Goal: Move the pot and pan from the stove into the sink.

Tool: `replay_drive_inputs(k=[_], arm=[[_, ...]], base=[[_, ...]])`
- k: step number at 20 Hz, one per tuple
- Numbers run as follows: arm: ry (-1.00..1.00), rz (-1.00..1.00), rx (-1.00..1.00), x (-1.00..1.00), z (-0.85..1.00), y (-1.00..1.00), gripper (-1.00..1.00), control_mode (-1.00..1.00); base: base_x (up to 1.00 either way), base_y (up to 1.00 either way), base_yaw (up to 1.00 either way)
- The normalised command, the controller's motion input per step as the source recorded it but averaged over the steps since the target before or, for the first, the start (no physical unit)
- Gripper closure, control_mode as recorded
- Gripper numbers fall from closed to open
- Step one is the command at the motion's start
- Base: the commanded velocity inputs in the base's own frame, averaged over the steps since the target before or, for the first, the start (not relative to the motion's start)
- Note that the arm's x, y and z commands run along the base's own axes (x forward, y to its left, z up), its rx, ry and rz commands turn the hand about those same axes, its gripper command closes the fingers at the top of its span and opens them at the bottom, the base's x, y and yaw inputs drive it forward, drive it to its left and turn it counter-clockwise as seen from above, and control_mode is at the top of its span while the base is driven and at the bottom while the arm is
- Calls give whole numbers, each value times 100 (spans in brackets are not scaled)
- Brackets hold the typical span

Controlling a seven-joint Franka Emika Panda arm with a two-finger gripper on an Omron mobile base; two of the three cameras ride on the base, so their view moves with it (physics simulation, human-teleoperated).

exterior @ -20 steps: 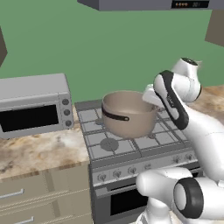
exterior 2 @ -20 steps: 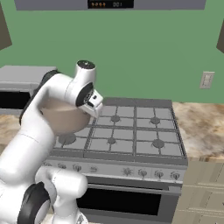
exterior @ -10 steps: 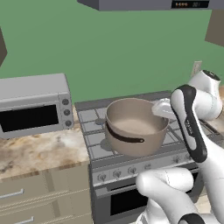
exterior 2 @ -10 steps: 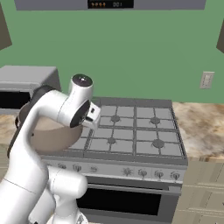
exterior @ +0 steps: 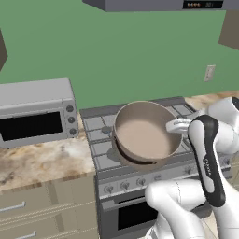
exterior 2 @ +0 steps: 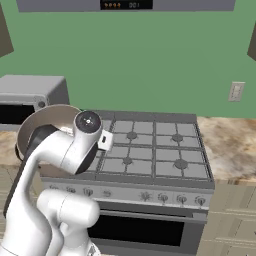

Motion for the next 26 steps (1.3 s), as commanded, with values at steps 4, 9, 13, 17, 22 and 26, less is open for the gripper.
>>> replay_drive_inputs(k=[4, 9, 13, 17, 22, 26], arm=[[0, 0, 0, -6, -2, 0, 100, -100], [0, 0, 0, -7, -3, 0, 100, 100], [0, 0, 0, 0, 0, 0, 100, 100], [0, 0, 0, 0, 0, 0, 100, 100], [0, 0, 0, 0, 0, 0, 100, 100], [0, 0, 0, 0, 0, 0, 100, 100]], base=[[0, 0, 0], [-47, -8, 1], [-74, -17, 2], [-70, -22, 1], [-52, -31, -7], [-6, -23, -35]])
